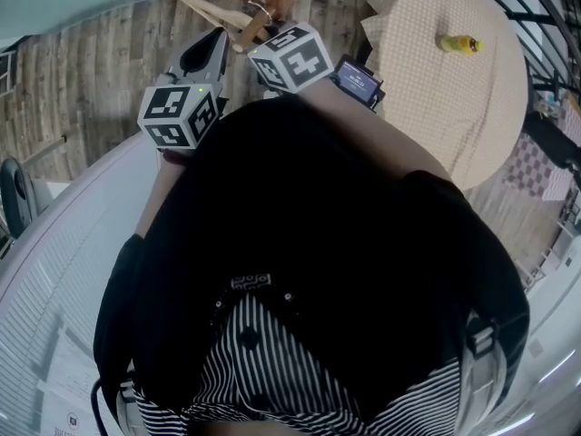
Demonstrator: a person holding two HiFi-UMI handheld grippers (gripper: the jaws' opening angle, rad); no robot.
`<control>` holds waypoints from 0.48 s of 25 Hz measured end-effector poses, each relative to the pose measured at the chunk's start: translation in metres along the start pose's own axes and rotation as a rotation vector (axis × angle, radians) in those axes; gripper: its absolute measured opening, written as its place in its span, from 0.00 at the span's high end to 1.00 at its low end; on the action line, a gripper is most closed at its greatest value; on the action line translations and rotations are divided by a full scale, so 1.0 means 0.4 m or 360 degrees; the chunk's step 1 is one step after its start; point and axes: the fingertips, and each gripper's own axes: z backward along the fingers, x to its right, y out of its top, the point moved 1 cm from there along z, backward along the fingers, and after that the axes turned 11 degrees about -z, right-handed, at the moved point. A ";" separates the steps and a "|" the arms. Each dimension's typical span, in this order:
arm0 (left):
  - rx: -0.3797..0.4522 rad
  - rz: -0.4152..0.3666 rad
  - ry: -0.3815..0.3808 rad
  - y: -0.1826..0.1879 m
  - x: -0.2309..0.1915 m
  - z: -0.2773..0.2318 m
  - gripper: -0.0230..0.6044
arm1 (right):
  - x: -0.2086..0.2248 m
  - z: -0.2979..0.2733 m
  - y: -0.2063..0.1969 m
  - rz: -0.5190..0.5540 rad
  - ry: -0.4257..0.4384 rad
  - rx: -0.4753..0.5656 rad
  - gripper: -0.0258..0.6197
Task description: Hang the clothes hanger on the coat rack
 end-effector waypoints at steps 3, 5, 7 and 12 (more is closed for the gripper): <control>-0.0006 0.0002 -0.0017 -0.007 0.010 0.000 0.96 | 0.007 0.003 -0.006 -0.0012 -0.0029 0.0013 0.96; -0.0007 0.0000 -0.0025 -0.008 0.010 0.004 0.96 | 0.002 0.005 -0.003 0.0006 -0.0043 0.0036 0.95; -0.0006 -0.0004 -0.0026 -0.004 0.011 0.009 0.96 | -0.004 0.006 -0.003 0.0017 -0.0046 0.0033 0.93; 0.0001 -0.0006 -0.0038 0.000 0.032 0.033 0.96 | -0.002 0.024 -0.021 -0.0030 -0.0086 0.0037 0.78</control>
